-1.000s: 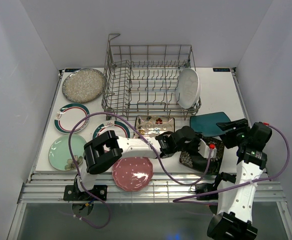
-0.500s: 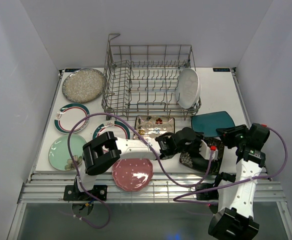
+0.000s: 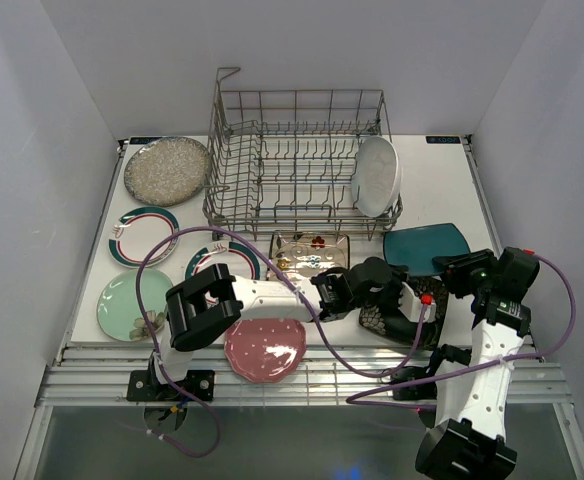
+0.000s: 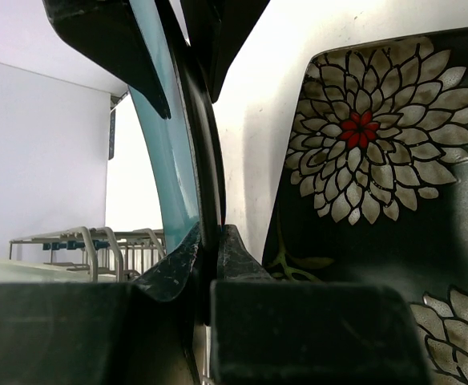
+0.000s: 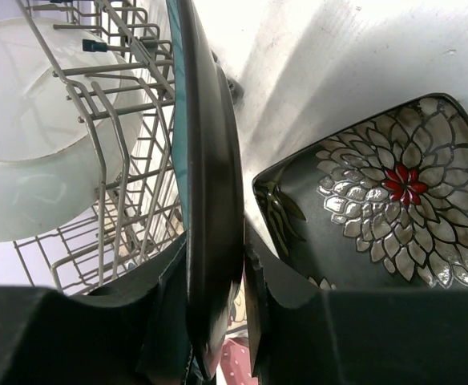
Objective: Load the plates into the dish rack
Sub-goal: Pick up the plate from the corner of the board, then insert the plate into the dish rack.
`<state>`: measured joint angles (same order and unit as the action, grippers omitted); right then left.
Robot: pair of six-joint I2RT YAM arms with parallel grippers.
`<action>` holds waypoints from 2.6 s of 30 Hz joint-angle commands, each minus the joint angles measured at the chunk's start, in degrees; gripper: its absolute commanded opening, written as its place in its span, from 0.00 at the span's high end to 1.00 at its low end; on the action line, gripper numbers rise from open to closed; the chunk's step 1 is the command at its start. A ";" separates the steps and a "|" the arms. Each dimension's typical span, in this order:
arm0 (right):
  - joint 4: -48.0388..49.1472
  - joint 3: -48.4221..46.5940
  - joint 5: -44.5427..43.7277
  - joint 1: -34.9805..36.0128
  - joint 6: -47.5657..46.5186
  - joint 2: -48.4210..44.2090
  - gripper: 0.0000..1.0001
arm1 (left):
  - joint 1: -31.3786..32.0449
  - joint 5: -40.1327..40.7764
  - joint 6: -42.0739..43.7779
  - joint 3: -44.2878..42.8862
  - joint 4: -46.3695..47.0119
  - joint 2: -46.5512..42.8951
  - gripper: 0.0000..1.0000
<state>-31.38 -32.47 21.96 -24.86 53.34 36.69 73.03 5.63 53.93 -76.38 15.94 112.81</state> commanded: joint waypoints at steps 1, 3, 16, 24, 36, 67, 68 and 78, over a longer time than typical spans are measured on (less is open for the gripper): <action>0.53 -2.25 -0.25 0.08 -0.96 -0.91 0.66 | 0.53 2.19 3.81 -0.88 11.30 -4.36 1.00; 0.70 -1.99 -0.25 0.08 -0.96 -1.09 0.65 | 0.53 3.16 6.00 0.43 14.28 -3.05 1.00; 0.00 -1.90 0.11 0.08 -2.45 -1.09 0.66 | -0.52 3.43 7.94 -0.09 17.28 0.12 1.00; 0.17 -1.72 0.37 0.08 -2.72 -1.35 0.75 | -0.79 2.81 8.47 0.88 17.19 0.65 1.00; -1.84 -3.91 -3.22 0.08 -2.80 -1.97 0.92 | -0.88 2.64 4.26 0.35 17.02 -0.57 0.91; -2.20 -19.73 -20.89 0.16 -9.13 1.73 0.92 | 4.13 -0.36 -21.39 7.38 -3.45 -25.61 0.02; -2.29 -20.52 -21.42 0.08 -10.35 1.46 0.92 | 4.05 -0.09 -22.28 7.38 -4.33 -27.54 0.02; 0.96 -28.35 -20.20 0.17 -18.00 -1.35 0.92 | -2.71 4.83 -27.83 9.49 -11.90 -51.19 0.02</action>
<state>-40.82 -55.86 0.38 -24.73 38.02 36.97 73.49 8.40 29.19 -68.27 7.46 66.26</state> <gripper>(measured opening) 0.177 0.976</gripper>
